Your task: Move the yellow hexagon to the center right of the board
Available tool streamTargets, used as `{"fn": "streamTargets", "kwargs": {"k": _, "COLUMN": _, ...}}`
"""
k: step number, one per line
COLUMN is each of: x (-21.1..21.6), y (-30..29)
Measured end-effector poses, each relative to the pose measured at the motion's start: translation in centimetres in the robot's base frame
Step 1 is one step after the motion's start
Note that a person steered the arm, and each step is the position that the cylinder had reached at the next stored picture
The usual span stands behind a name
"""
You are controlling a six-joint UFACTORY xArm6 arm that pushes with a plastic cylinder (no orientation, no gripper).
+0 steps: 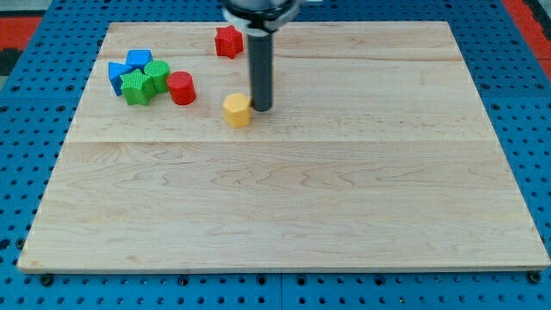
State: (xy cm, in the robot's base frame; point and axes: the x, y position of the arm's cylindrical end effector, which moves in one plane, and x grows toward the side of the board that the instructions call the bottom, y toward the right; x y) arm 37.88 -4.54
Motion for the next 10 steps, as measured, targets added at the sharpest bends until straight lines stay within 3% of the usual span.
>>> {"fn": "streamTargets", "kwargs": {"k": 2, "x": -0.2, "y": -9.6}}
{"fn": "streamTargets", "kwargs": {"k": 4, "x": 1.7, "y": -13.9}}
{"fn": "streamTargets", "kwargs": {"k": 5, "x": 5.0, "y": -10.2}}
{"fn": "streamTargets", "kwargs": {"k": 7, "x": 5.4, "y": 9.3}}
{"fn": "streamTargets", "kwargs": {"k": 9, "x": 11.8, "y": 16.0}}
{"fn": "streamTargets", "kwargs": {"k": 10, "x": 8.5, "y": 15.6}}
